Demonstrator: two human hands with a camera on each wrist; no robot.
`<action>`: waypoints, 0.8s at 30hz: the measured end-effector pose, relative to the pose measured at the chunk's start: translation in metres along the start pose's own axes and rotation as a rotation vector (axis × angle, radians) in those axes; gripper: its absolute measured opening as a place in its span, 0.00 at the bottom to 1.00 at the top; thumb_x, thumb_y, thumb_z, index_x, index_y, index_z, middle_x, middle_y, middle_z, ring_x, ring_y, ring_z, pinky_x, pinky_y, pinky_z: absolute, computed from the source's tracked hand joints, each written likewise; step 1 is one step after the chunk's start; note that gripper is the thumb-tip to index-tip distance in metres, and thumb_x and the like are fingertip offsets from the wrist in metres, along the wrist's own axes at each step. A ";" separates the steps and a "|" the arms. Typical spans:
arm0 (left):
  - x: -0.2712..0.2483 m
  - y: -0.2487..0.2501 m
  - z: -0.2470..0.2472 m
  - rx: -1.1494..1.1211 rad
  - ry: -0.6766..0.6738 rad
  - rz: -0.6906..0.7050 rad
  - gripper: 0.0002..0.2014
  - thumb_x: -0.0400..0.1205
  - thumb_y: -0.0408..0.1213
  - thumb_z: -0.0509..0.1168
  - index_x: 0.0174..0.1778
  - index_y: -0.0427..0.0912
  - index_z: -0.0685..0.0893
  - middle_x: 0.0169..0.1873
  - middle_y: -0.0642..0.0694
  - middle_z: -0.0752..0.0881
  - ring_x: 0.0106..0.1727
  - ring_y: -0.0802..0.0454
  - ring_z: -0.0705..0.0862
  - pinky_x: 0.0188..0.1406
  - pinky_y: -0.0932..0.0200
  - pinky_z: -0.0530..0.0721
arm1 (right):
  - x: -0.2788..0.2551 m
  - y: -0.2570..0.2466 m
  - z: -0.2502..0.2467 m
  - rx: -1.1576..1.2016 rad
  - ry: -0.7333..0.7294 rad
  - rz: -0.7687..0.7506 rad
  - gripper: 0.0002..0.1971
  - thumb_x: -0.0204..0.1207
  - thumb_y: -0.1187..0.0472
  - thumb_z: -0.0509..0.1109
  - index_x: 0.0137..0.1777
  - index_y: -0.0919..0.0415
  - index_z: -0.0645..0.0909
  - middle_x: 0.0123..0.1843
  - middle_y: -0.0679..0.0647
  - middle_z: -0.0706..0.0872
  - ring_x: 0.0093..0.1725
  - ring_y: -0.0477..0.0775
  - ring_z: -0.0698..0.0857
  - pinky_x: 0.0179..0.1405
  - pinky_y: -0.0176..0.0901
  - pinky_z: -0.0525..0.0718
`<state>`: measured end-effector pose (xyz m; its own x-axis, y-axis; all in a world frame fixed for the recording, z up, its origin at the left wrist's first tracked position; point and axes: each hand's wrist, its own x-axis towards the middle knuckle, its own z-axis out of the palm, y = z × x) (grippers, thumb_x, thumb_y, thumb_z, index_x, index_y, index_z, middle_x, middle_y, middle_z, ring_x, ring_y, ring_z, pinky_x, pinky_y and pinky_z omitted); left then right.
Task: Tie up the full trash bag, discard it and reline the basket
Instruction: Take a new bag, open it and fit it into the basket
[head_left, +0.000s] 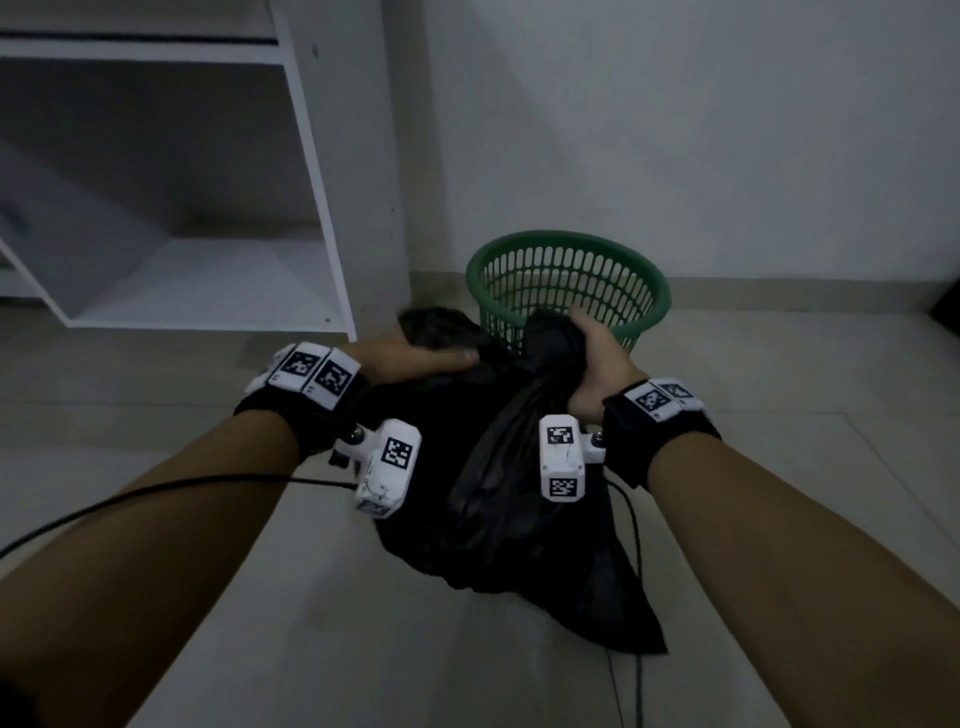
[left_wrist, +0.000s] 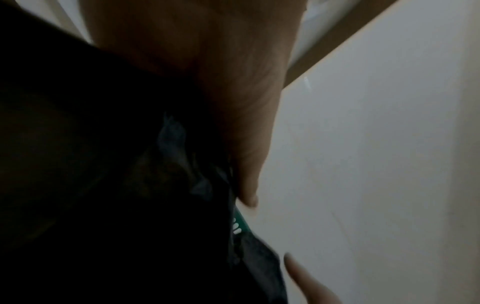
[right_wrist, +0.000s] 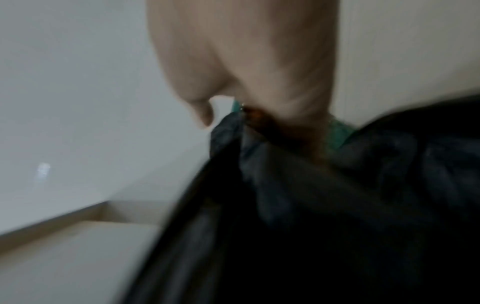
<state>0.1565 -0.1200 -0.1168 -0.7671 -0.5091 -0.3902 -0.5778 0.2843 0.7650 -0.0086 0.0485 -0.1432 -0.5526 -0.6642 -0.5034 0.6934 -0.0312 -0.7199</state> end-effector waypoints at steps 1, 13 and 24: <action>-0.003 0.001 0.007 -0.001 -0.169 -0.068 0.29 0.68 0.62 0.77 0.62 0.52 0.86 0.55 0.48 0.91 0.57 0.48 0.89 0.63 0.50 0.84 | -0.011 -0.004 0.014 -0.001 -0.054 -0.040 0.24 0.74 0.44 0.73 0.61 0.62 0.86 0.55 0.63 0.88 0.56 0.66 0.86 0.63 0.62 0.82; -0.024 0.076 0.013 -0.741 -0.133 0.156 0.18 0.82 0.44 0.57 0.46 0.35 0.88 0.42 0.37 0.90 0.43 0.43 0.89 0.47 0.54 0.87 | -0.025 -0.016 0.063 -0.260 -0.359 -0.204 0.29 0.69 0.51 0.80 0.67 0.68 0.83 0.61 0.67 0.88 0.59 0.64 0.89 0.66 0.61 0.83; 0.052 0.144 -0.042 -0.601 0.103 0.353 0.14 0.83 0.33 0.61 0.60 0.46 0.87 0.47 0.50 0.90 0.43 0.55 0.87 0.45 0.61 0.83 | 0.005 -0.146 0.080 -0.327 0.177 -0.415 0.19 0.71 0.70 0.66 0.63 0.69 0.81 0.55 0.67 0.89 0.53 0.67 0.89 0.58 0.61 0.87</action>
<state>0.0453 -0.1393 -0.0051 -0.8330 -0.5519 -0.0390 -0.0225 -0.0367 0.9991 -0.0758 -0.0105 -0.0020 -0.8377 -0.5090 -0.1982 0.2366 -0.0111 -0.9715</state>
